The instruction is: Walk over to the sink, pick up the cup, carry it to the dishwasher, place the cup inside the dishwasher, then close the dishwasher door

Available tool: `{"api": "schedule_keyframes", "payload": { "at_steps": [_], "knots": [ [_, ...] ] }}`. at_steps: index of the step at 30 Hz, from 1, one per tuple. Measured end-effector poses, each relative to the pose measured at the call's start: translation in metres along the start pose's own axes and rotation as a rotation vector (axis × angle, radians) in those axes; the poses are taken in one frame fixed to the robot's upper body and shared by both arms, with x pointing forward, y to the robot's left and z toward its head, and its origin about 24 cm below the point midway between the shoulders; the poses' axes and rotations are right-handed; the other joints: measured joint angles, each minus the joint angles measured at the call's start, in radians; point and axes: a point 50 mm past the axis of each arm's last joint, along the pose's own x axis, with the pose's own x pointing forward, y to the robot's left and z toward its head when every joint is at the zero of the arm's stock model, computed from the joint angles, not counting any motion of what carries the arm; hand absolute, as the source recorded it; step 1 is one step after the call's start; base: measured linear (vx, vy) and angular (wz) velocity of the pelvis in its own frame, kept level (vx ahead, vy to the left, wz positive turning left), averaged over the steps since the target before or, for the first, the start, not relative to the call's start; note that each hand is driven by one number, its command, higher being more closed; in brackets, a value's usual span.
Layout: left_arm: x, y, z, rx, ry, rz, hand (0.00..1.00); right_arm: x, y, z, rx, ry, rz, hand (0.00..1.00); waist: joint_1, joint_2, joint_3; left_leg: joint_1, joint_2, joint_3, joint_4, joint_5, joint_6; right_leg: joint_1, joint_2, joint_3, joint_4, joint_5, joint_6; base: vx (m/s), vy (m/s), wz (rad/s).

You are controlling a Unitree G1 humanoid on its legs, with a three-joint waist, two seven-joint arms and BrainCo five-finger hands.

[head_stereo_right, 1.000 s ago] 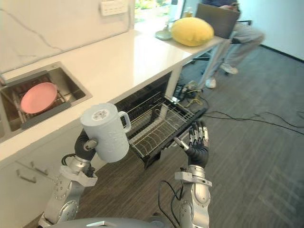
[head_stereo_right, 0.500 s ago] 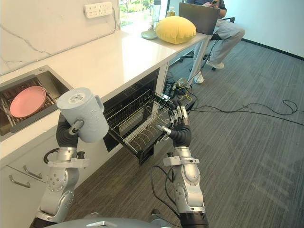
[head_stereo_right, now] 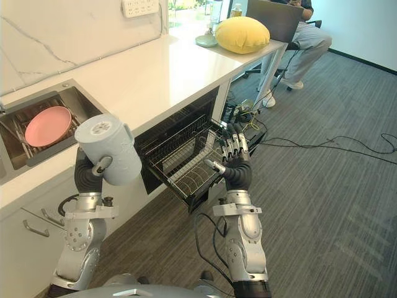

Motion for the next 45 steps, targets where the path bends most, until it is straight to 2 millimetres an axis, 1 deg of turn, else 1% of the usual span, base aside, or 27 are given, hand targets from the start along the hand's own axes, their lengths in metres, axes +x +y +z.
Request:
{"api": "schedule_keyframes", "payload": {
  "at_steps": [2, 3, 5, 6, 8, 10, 12, 13, 18, 21, 22, 27, 29, 32, 33, 35, 37, 41, 45],
  "knots": [
    [0.007, -0.004, 0.004, 0.012, -0.032, -0.009, 1.00, 0.000, 0.000, 0.001, 0.012, -0.004, -0.001, 0.00, -0.003, -0.004, -0.003, 0.001, -0.008, -0.001, -0.005, 0.000, 0.006, 0.000, -0.006, -0.001, 0.000, 0.000, 0.000, 0.00, 0.046, 0.00],
    [0.011, -0.006, 0.005, 0.032, -0.047, -0.010, 1.00, 0.001, 0.001, 0.003, 0.016, -0.010, 0.003, 0.00, -0.003, -0.006, -0.007, -0.011, -0.011, -0.001, 0.008, -0.008, 0.010, -0.012, -0.006, -0.002, 0.012, -0.004, -0.007, 0.04, 0.045, -0.01],
    [0.014, -0.008, 0.006, 0.052, -0.051, -0.011, 1.00, 0.001, 0.003, 0.006, 0.017, -0.022, 0.010, 0.00, -0.004, -0.006, -0.008, -0.025, -0.007, -0.003, 0.033, -0.013, 0.018, -0.041, -0.003, -0.001, 0.060, -0.012, -0.010, 0.05, 0.039, -0.05],
    [0.015, -0.008, 0.005, 0.073, -0.046, 0.001, 1.00, 0.002, 0.003, 0.007, 0.021, -0.025, 0.012, 0.00, -0.006, -0.005, -0.008, -0.026, 0.000, -0.002, 0.032, -0.014, 0.018, -0.085, 0.003, -0.003, 0.142, -0.017, -0.016, 0.04, 0.029, -0.12],
    [0.015, -0.007, 0.003, 0.085, -0.035, 0.011, 1.00, 0.002, 0.003, 0.006, 0.032, -0.023, 0.011, 0.00, -0.013, -0.009, -0.005, -0.009, 0.003, 0.001, 0.024, -0.014, 0.020, -0.138, 0.003, 0.000, 0.253, -0.028, -0.025, 0.02, 0.036, -0.13],
    [0.014, -0.004, -0.003, 0.126, -0.014, 0.020, 1.00, 0.001, 0.005, 0.005, 0.042, -0.018, 0.022, 0.00, -0.016, -0.015, -0.006, 0.028, 0.000, -0.001, 0.010, -0.015, 0.023, -0.148, -0.002, 0.003, 0.306, -0.030, -0.026, 0.01, 0.072, -0.18],
    [0.014, -0.001, -0.004, 0.144, -0.009, 0.034, 1.00, 0.001, 0.009, 0.003, 0.049, -0.012, 0.048, 0.00, -0.019, -0.027, -0.013, 0.044, -0.013, -0.001, -0.007, -0.010, 0.031, -0.137, -0.014, 0.000, 0.293, -0.033, -0.031, -0.02, 0.072, -0.12],
    [0.017, 0.000, -0.002, 0.152, -0.023, 0.038, 1.00, 0.001, 0.012, 0.002, 0.056, -0.005, 0.060, 0.00, -0.022, -0.038, -0.013, 0.039, -0.025, -0.001, -0.011, -0.005, 0.039, -0.125, -0.025, 0.001, 0.265, -0.033, -0.031, -0.02, 0.047, 0.03],
    [0.021, -0.001, -0.006, 0.194, -0.025, 0.055, 1.00, 0.001, 0.011, 0.000, 0.057, 0.004, 0.062, 0.00, -0.021, -0.041, -0.011, 0.040, -0.035, -0.010, -0.011, -0.002, 0.044, -0.067, -0.026, 0.024, 0.185, -0.033, -0.031, -0.07, 0.014, 0.05],
    [0.021, -0.002, -0.007, 0.223, -0.022, 0.054, 1.00, 0.001, 0.011, -0.001, 0.081, 0.021, 0.060, 0.00, -0.018, -0.050, -0.010, 0.026, -0.039, -0.008, -0.012, 0.000, 0.035, -0.061, -0.030, 0.026, 0.147, -0.058, -0.015, -0.09, -0.046, -0.02],
    [0.018, -0.004, -0.017, 0.230, 0.020, 0.094, 1.00, 0.008, 0.023, -0.004, 0.119, 0.044, 0.109, 0.00, -0.034, -0.066, -0.046, 0.022, -0.008, 0.001, -0.044, 0.032, 0.018, -0.045, 0.011, 0.026, 0.052, 0.013, -0.026, -0.04, -0.022, 0.00],
    [0.018, -0.004, -0.016, 0.228, 0.018, 0.093, 1.00, 0.008, 0.023, -0.004, 0.119, 0.044, 0.110, 0.00, -0.032, -0.067, -0.048, 0.002, -0.008, -0.010, -0.041, 0.029, 0.014, -0.050, 0.009, 0.017, 0.055, 0.006, -0.025, -0.01, -0.003, 0.08],
    [0.018, -0.007, -0.016, 0.220, 0.016, 0.086, 1.00, 0.008, 0.023, -0.004, 0.119, 0.046, 0.111, 0.00, -0.032, -0.067, -0.054, -0.010, -0.006, -0.028, -0.041, 0.030, 0.009, -0.053, 0.007, -0.009, 0.057, 0.001, -0.020, 0.00, -0.024, 0.29],
    [0.017, -0.010, -0.016, 0.208, 0.012, 0.106, 1.00, 0.008, 0.023, -0.004, 0.121, 0.049, 0.113, 0.00, -0.031, -0.065, -0.074, -0.025, 0.003, -0.032, -0.035, 0.035, 0.010, -0.057, 0.010, -0.036, 0.051, 0.006, -0.013, 0.04, -0.038, 0.18],
    [0.017, -0.012, -0.015, 0.202, 0.002, 0.115, 1.00, 0.008, 0.022, -0.004, 0.131, 0.047, 0.120, 0.00, -0.032, -0.063, -0.086, -0.040, 0.011, -0.034, -0.023, 0.032, 0.006, -0.064, 0.013, -0.052, 0.047, 0.008, -0.010, 0.04, -0.036, 0.09],
    [0.020, -0.019, -0.013, 0.204, -0.023, 0.103, 1.00, 0.008, 0.021, -0.003, 0.138, 0.040, 0.127, 0.00, -0.040, -0.065, -0.100, -0.059, 0.016, -0.036, -0.023, 0.031, 0.002, -0.075, 0.012, -0.063, 0.040, 0.011, -0.010, 0.03, -0.029, 0.07],
    [0.028, -0.031, -0.013, 0.207, -0.068, 0.069, 1.00, 0.009, 0.017, 0.000, 0.133, 0.031, 0.118, 0.00, -0.055, -0.063, -0.105, -0.065, 0.022, -0.031, -0.024, 0.028, -0.006, -0.079, 0.014, -0.086, 0.034, 0.015, -0.010, 0.01, -0.030, 0.01],
    [0.031, -0.038, -0.022, 0.264, -0.079, 0.044, 1.00, 0.011, 0.016, 0.000, 0.155, 0.035, 0.113, 0.00, -0.087, -0.054, -0.120, -0.055, 0.027, -0.007, -0.029, 0.027, -0.007, -0.079, 0.020, -0.082, 0.006, 0.041, -0.012, 0.02, -0.019, -0.23],
    [0.029, -0.045, -0.028, 0.326, -0.085, 0.011, 1.00, 0.011, 0.014, 0.000, 0.184, 0.046, 0.116, 0.00, -0.099, -0.053, -0.120, -0.025, 0.025, 0.014, -0.054, 0.028, -0.006, -0.065, 0.020, -0.080, 0.000, 0.054, -0.013, -0.04, 0.001, -0.19]
  ]
}}
